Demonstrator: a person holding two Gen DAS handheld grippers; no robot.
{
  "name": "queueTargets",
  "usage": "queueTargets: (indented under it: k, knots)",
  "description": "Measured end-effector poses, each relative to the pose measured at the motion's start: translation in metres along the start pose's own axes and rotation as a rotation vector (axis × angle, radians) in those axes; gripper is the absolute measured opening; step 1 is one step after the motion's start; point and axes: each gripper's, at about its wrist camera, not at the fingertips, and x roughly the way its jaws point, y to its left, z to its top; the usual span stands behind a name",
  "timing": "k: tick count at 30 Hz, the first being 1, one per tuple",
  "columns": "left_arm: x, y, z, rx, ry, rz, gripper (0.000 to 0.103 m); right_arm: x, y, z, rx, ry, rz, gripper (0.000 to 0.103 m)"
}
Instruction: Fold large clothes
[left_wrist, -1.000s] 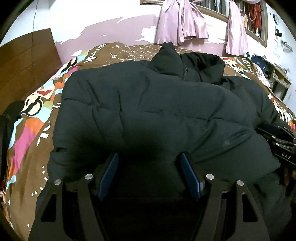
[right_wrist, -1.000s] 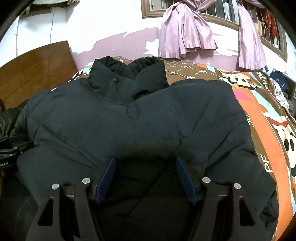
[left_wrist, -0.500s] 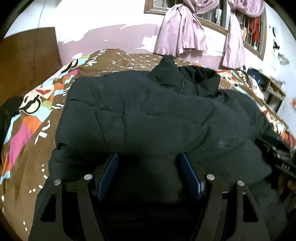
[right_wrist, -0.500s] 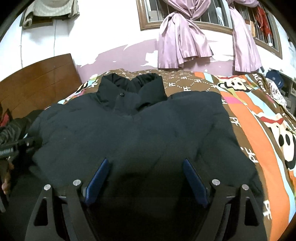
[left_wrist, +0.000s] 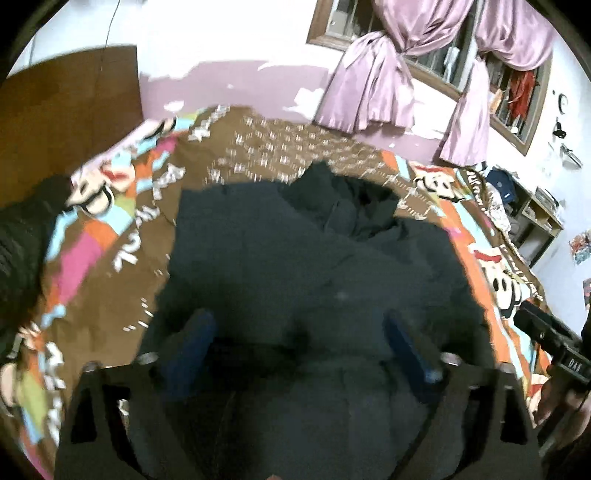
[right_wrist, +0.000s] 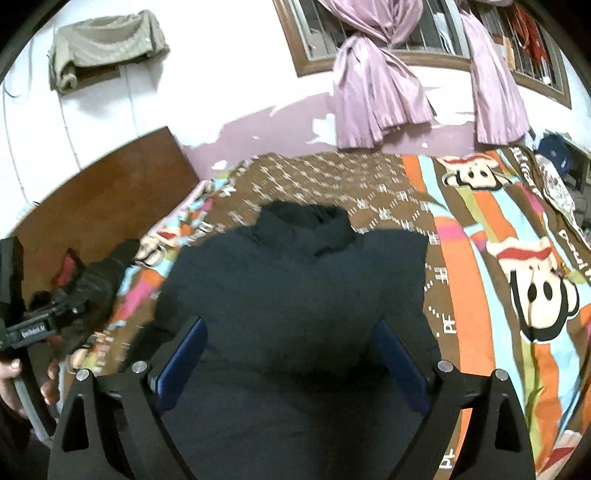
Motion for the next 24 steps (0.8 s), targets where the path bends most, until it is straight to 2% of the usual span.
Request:
queueTargets:
  k: [3,7,11,14,20,24]
  knots:
    - [-0.048,-0.017,0.015,0.009,-0.017,0.003,0.099,-0.031,0.02,0.023,-0.009,0.031,0.012,0.097]
    - [-0.103,-0.038,0.039,0.017,0.036,0.019,0.099,-0.06,0.042,0.048,-0.019,0.111,0.001,0.097]
    - [-0.139,-0.045,0.053,-0.01,0.095,0.056,0.099,-0.065,0.053,0.073,-0.065,0.138,-0.019,0.097]
    - [-0.161,-0.048,0.066,-0.035,0.089,0.071,0.099,-0.05,0.054,0.097,-0.084,0.133,-0.04,0.098]
    - [-0.155,-0.032,0.098,-0.021,0.001,0.144,0.099,0.014,0.038,0.135,-0.048,0.055,-0.013,0.098]
    - [-0.11,-0.001,0.115,-0.048,-0.06,0.099,0.099,0.078,0.01,0.146,-0.009,-0.012,-0.024,0.098]
